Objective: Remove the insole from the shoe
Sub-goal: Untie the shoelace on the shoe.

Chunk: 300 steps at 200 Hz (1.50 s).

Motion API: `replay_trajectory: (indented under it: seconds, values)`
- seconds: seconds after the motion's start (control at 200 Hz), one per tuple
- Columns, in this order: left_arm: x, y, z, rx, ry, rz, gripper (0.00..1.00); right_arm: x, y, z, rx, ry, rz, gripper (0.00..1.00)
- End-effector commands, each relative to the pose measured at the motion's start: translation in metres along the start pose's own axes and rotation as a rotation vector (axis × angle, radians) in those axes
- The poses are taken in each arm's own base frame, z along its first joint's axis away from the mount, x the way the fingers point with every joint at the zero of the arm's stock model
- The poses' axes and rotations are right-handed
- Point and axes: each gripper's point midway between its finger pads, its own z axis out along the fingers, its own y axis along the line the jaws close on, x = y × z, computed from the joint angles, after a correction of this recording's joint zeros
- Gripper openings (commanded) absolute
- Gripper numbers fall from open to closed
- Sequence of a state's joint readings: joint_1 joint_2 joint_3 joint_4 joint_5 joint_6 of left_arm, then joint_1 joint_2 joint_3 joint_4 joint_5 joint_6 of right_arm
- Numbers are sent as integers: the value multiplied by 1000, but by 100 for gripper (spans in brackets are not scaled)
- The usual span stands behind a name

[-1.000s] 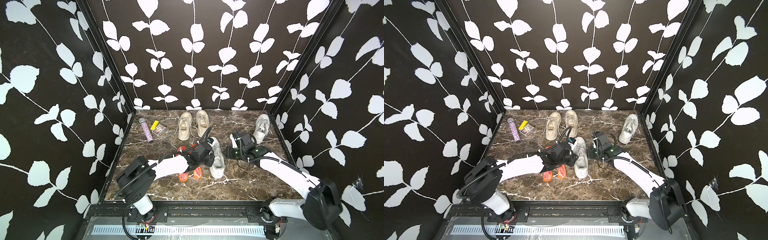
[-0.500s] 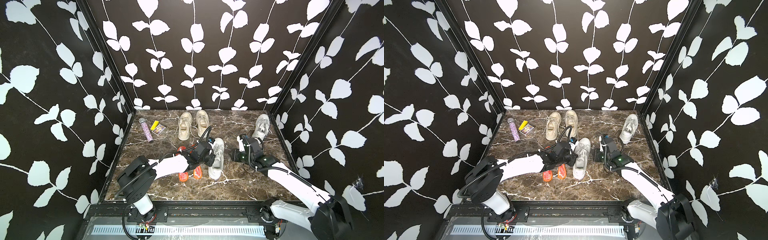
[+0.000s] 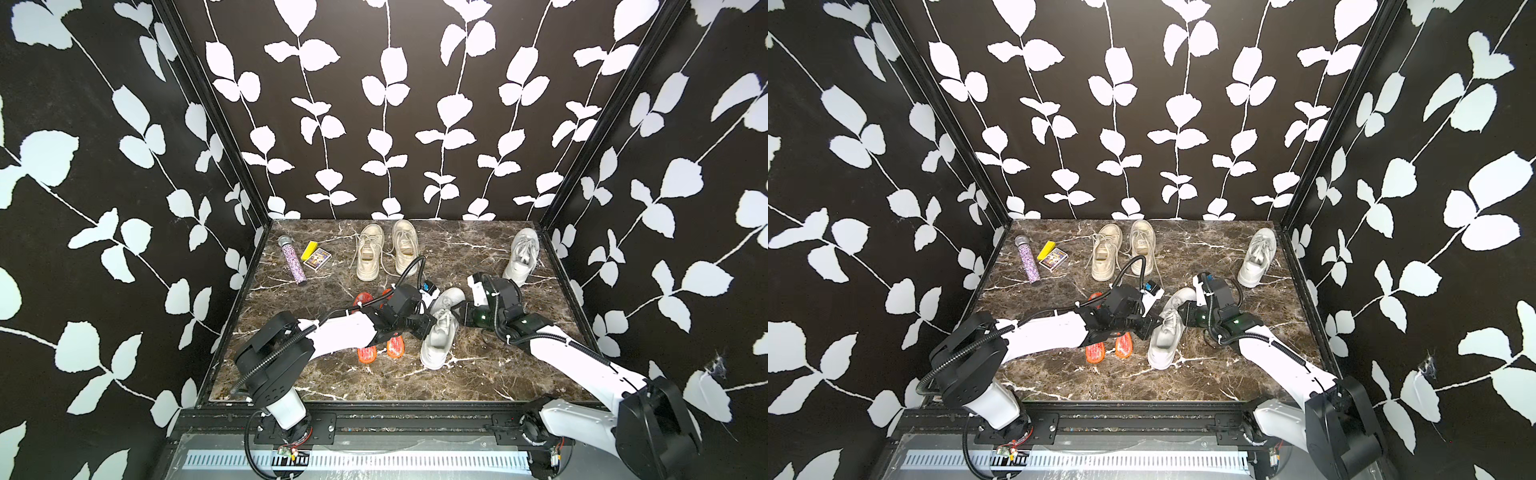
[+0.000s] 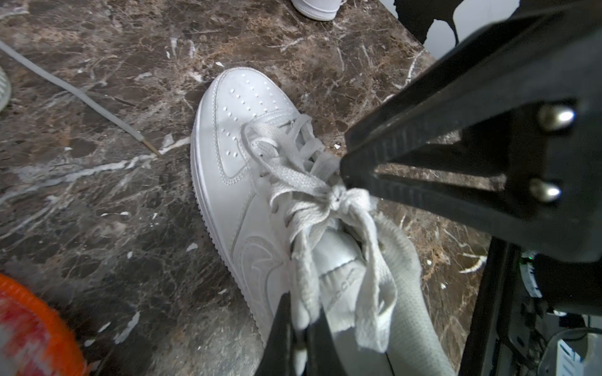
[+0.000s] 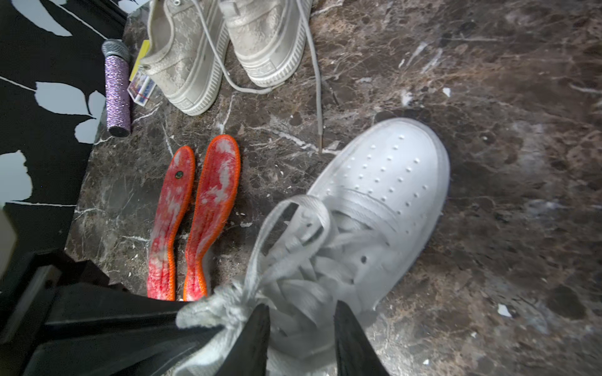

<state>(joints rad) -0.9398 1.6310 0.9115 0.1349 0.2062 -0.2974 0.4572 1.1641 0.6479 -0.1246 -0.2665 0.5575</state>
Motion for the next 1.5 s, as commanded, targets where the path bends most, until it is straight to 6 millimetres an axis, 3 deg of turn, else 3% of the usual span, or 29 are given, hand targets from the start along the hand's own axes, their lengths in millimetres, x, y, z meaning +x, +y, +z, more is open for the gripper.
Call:
replay_trajectory:
  seconds: [0.0,0.215,0.405,0.77,1.15,1.355,1.496]
  values:
    - [-31,-17,-8,64,-110,42,0,-4,9,1,-48,-20,-12,32]
    - [-31,-11,-8,34,-106,40,0,-4,14,-10,-39,-24,-33,28]
    - [-30,-6,-9,2,-105,39,0,5,17,-20,67,-13,-173,29]
    - [-28,-7,-12,10,-101,43,0,1,14,-20,92,-24,-176,29]
    - [-27,-7,-12,8,-95,45,0,4,26,-6,47,19,-197,34]
    - [-26,-6,-12,1,-90,46,0,7,24,-3,65,41,-203,19]
    - [-26,-3,-13,-19,-94,41,0,4,20,-8,91,21,-202,0]
